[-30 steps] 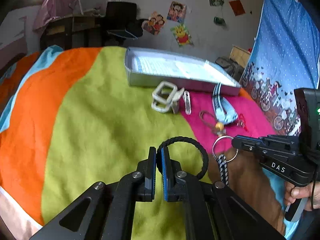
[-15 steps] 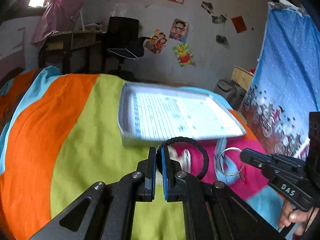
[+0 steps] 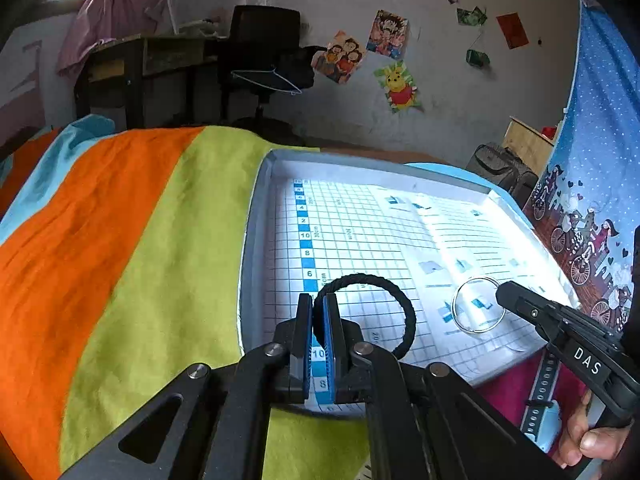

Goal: Organize jewelry

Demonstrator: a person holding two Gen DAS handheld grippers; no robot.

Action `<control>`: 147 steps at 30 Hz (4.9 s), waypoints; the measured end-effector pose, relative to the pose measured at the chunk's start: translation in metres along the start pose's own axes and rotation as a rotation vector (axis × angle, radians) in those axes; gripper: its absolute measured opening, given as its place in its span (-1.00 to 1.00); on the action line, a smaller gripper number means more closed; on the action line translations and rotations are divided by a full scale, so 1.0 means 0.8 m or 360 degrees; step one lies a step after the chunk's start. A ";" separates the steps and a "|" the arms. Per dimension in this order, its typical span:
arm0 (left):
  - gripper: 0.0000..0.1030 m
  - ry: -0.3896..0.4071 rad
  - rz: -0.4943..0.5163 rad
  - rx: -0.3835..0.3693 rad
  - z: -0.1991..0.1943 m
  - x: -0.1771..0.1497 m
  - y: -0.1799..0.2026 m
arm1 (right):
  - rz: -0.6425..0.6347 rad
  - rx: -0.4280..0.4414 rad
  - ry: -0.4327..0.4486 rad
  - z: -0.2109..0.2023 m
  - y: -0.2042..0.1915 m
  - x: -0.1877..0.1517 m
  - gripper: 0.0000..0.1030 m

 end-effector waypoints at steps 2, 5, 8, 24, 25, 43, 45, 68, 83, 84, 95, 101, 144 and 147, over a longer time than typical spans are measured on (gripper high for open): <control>-0.88 -0.0011 -0.0020 0.0007 0.002 -0.002 -0.002 | 0.0018 -0.0013 -0.0001 0.002 0.003 -0.007 -0.95; -0.84 -0.0004 -0.0064 0.0023 -0.004 -0.005 -0.005 | -0.0023 -0.0040 -0.0014 0.000 0.002 -0.008 -0.90; -0.52 -0.0002 -0.0094 0.0005 -0.015 0.000 -0.005 | -0.0041 -0.0065 -0.0001 -0.013 0.002 -0.003 -0.21; 1.00 0.0503 -0.0140 0.0005 -0.274 -0.001 -0.009 | -0.0152 -0.0069 0.0382 -0.272 -0.039 0.018 0.87; 1.00 0.0511 -0.0132 -0.0007 -0.287 -0.003 -0.007 | -0.0153 -0.0068 0.0396 -0.292 -0.042 0.014 0.88; 1.00 0.0594 0.0037 -0.0112 -0.454 -0.093 0.040 | -0.0334 -0.0170 0.0563 -0.518 -0.040 -0.063 0.88; 1.00 0.0583 0.0056 -0.0091 -0.458 -0.103 0.042 | -0.0323 -0.0187 0.0568 -0.527 -0.040 -0.073 0.88; 1.00 0.0301 0.0103 -0.0090 -0.427 -0.151 0.045 | -0.0270 -0.0180 0.0366 -0.500 -0.035 -0.086 0.88; 1.00 0.0286 0.0075 0.0006 -0.404 -0.148 0.047 | -0.0194 -0.0043 0.0168 -0.436 -0.025 -0.076 0.88; 1.00 0.0295 0.0078 0.0013 -0.403 -0.147 0.047 | -0.0184 -0.0021 0.0165 -0.428 -0.023 -0.075 0.88; 0.56 0.0163 0.0103 -0.0015 -0.360 -0.168 0.061 | -0.0232 0.0244 -0.0050 -0.332 -0.024 -0.081 0.13; 0.18 0.0000 0.0045 -0.0095 -0.319 -0.185 0.066 | -0.0272 0.0326 -0.0182 -0.284 -0.025 -0.108 -0.15; -0.39 -0.0416 -0.0127 -0.0249 -0.249 -0.244 0.079 | -0.0279 0.0413 -0.0592 -0.195 -0.040 -0.178 -0.78; -0.42 -0.0447 -0.0084 -0.0232 -0.243 -0.248 0.081 | -0.0281 0.0411 -0.0593 -0.194 -0.040 -0.178 -0.79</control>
Point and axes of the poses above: each gripper's, at about its wrist camera, not at the fingertips, and z roughly the way its jaws point, y to its right, x to its top, the point moved 2 cm from there along z, roughly the way its jaws point, and after that the axes turned 12 degrees about y, right-handed, at the moved point
